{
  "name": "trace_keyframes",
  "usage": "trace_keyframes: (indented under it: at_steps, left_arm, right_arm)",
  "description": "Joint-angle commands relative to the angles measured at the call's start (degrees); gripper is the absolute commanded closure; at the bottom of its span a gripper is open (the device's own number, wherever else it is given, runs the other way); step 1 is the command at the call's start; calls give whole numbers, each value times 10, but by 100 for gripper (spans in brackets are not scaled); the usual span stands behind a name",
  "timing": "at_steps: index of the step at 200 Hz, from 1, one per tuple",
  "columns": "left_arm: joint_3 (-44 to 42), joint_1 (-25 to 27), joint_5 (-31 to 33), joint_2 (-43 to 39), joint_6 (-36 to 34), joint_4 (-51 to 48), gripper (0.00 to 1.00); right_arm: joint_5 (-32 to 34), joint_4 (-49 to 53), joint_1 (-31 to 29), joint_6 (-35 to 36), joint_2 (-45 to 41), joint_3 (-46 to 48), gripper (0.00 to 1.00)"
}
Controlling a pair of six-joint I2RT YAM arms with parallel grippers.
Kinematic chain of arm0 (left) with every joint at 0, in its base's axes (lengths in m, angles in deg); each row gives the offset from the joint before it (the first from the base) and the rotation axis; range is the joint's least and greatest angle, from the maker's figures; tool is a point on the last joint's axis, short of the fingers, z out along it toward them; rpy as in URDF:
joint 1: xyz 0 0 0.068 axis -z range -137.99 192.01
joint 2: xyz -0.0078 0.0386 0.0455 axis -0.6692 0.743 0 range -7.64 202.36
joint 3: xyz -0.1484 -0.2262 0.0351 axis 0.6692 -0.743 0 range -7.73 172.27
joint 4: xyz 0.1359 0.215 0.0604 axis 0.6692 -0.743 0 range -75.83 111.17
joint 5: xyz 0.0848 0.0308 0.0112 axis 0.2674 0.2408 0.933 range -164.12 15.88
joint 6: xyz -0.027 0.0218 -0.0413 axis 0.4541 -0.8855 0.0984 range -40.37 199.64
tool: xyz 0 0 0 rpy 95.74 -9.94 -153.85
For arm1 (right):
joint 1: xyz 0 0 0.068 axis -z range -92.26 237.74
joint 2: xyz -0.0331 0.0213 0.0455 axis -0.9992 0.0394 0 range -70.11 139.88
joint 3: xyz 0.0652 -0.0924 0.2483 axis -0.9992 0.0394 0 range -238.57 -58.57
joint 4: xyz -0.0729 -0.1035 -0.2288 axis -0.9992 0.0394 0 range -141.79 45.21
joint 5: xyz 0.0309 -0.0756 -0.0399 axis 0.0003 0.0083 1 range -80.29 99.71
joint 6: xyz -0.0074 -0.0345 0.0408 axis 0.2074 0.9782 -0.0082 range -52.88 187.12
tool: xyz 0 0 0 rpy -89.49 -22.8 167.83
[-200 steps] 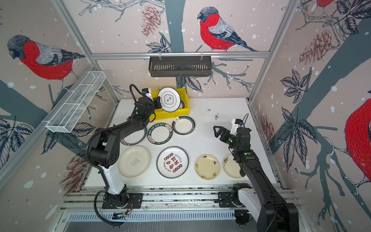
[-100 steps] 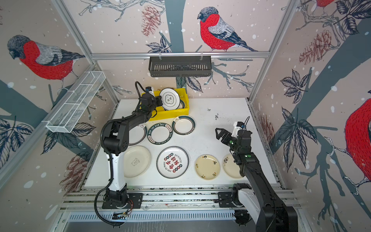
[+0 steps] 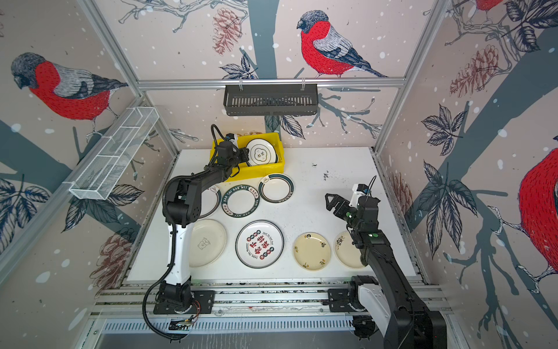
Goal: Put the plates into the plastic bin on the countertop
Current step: 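Carry the plate into the yellow bin with the left gripper while the right draws back, then release the plate in the bin and lift the left gripper out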
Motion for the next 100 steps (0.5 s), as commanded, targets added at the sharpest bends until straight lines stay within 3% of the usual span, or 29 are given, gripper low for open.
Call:
trace_keyframes:
  at_steps: [1, 22, 35, 43, 70, 100]
  left_arm:
    - [40, -1, -20, 18, -5, -13, 97]
    - [79, 0, -13, 38, -30, -62, 88]
    - [84, 0, -15, 41, -39, -68, 73]
    - [83, 0, -14, 41, -43, -70, 58]
    - [83, 0, -4, 39, -62, -77, 43]
    - [80, 0, -3, 32, -79, -75, 16]
  right_arm:
    - [4, -2, 3, 7, 0, 2, 1]
    - [5, 7, 6, 8, -3, 2, 1]
    - [5, 9, 8, 10, -6, 2, 1]
    - [5, 9, 10, 10, -8, 3, 1]
    - [10, 6, 11, 6, -13, 6, 1]
    - [11, 11, 11, 6, -15, 7, 0]
